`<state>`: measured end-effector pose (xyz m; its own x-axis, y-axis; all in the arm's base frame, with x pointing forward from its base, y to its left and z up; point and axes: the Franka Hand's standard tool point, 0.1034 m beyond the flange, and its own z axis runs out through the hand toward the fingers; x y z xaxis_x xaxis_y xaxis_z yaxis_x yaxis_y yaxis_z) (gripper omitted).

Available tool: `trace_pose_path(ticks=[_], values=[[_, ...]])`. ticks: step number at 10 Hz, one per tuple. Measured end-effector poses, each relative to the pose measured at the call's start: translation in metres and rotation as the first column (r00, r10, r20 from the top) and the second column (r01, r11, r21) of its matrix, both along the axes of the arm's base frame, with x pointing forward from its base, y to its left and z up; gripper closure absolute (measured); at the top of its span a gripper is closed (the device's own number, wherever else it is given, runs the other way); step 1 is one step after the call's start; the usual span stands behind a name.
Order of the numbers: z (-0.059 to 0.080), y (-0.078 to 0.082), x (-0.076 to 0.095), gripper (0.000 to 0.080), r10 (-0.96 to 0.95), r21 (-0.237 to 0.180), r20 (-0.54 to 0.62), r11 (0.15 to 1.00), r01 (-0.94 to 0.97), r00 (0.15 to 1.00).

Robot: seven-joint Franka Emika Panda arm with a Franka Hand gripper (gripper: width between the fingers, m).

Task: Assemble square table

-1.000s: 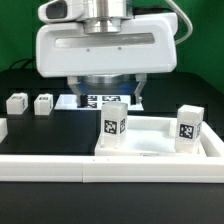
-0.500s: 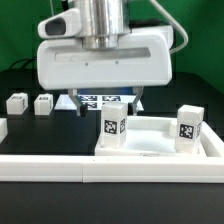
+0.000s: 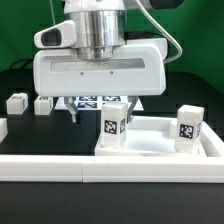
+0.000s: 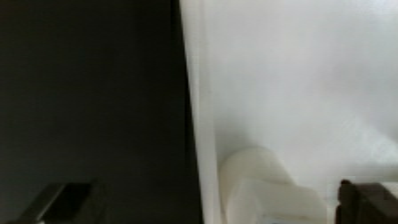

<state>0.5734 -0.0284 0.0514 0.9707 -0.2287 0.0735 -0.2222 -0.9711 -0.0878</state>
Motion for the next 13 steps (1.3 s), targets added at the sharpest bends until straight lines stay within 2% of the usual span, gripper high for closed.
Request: trace_pose_path(ticks=[1, 3, 5, 8, 11, 12, 13], values=[[-0.002, 0.001, -0.002, 0.0150, -0.003, 0.002, -0.005, 1.000, 0.003, 1.000], [-0.016, 0.009, -0.015, 0.0150, -0.029, -0.002, -0.044, 1.000, 0.029, 0.999], [-0.032, 0.009, -0.025, 0.0150, -0.047, -0.002, -0.086, 0.999, 0.047, 0.995], [-0.035, 0.008, -0.026, 0.0150, -0.050, -0.005, -0.089, 0.999, 0.049, 0.995], [-0.035, 0.007, -0.026, 0.0561, -0.051, -0.005, -0.089, 0.999, 0.050, 0.995], [-0.035, 0.007, -0.026, 0.0561, -0.051, -0.005, -0.089, 0.999, 0.051, 0.995], [-0.035, 0.007, -0.027, 0.0728, -0.042, -0.006, -0.090, 0.999, 0.042, 0.995]])
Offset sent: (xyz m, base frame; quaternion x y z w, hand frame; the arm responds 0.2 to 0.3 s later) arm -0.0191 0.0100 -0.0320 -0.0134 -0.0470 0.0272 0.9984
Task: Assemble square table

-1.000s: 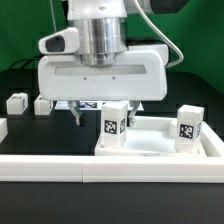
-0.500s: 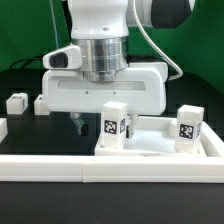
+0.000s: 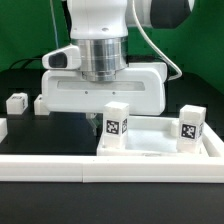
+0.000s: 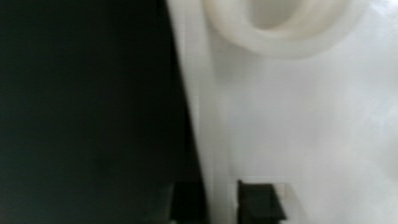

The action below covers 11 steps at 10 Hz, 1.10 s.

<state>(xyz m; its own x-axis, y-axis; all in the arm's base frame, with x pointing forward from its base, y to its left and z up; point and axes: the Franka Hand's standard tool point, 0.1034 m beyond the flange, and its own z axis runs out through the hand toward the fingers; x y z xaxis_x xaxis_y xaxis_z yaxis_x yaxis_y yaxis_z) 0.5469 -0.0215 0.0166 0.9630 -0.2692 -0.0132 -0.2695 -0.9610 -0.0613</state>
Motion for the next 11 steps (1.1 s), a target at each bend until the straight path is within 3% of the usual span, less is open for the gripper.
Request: trace_pose_path(ticks=[10, 11], values=[[0.0000, -0.0001, -0.0002, 0.0732, 0.024, -0.006, -0.002, 1.000, -0.024, 1.000], [0.0011, -0.0041, -0.0005, 0.0736, 0.145, 0.001, -0.014, 0.989, -0.145, 0.989]])
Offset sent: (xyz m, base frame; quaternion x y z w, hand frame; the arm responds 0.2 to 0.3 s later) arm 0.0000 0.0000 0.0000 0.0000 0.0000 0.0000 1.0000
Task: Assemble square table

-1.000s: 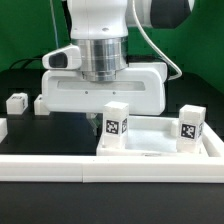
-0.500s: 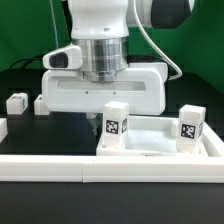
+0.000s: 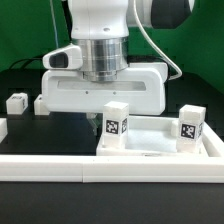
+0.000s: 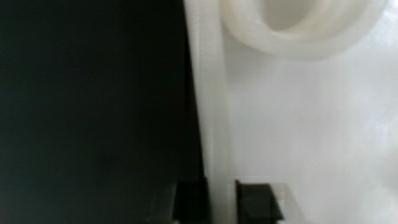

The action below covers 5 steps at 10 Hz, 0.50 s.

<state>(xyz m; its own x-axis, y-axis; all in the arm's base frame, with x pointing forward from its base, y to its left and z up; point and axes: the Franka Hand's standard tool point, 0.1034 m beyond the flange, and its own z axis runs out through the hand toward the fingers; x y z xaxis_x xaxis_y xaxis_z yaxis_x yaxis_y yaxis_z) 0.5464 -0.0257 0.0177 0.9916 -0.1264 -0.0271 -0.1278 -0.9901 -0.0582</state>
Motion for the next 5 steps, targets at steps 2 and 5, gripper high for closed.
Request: trace_pose_path(ticks=[2, 5], values=[[0.0002, -0.0027, 0.0011, 0.0740, 0.180, -0.022, 0.000, 0.983, -0.180, 0.984], [0.0022, -0.0105, 0.0049, 0.0740, 0.399, -0.049, 0.008, 0.916, -0.399, 0.917]])
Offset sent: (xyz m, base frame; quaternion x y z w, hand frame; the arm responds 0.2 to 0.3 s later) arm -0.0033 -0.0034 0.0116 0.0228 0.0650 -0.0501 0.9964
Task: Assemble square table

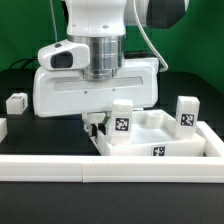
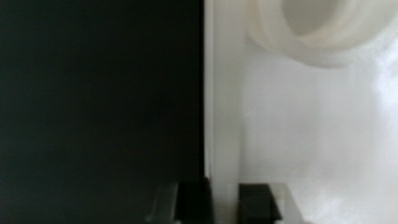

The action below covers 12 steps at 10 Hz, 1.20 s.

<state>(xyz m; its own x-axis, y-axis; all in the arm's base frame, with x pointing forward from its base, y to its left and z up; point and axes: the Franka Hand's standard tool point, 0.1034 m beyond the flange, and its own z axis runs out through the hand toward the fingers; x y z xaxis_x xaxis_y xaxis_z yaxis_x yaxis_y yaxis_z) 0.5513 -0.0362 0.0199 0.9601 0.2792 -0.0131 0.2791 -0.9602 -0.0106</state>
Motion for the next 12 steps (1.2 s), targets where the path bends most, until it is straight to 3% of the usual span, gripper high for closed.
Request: trace_pose_path(ticks=[2, 5, 10, 12], values=[[0.000, -0.001, 0.000, 0.0740, 0.114, -0.008, -0.002, 0.993, -0.114, 0.994], [0.002, 0.014, 0.014, 0.0739, 0.479, -0.081, -0.001, 0.875, -0.477, 0.878], [0.002, 0.005, 0.014, 0.0739, 0.688, -0.089, -0.036, 0.721, -0.688, 0.725], [0.005, 0.022, 0.023, 0.0739, 0.826, -0.116, -0.044, 0.555, -0.824, 0.562]])
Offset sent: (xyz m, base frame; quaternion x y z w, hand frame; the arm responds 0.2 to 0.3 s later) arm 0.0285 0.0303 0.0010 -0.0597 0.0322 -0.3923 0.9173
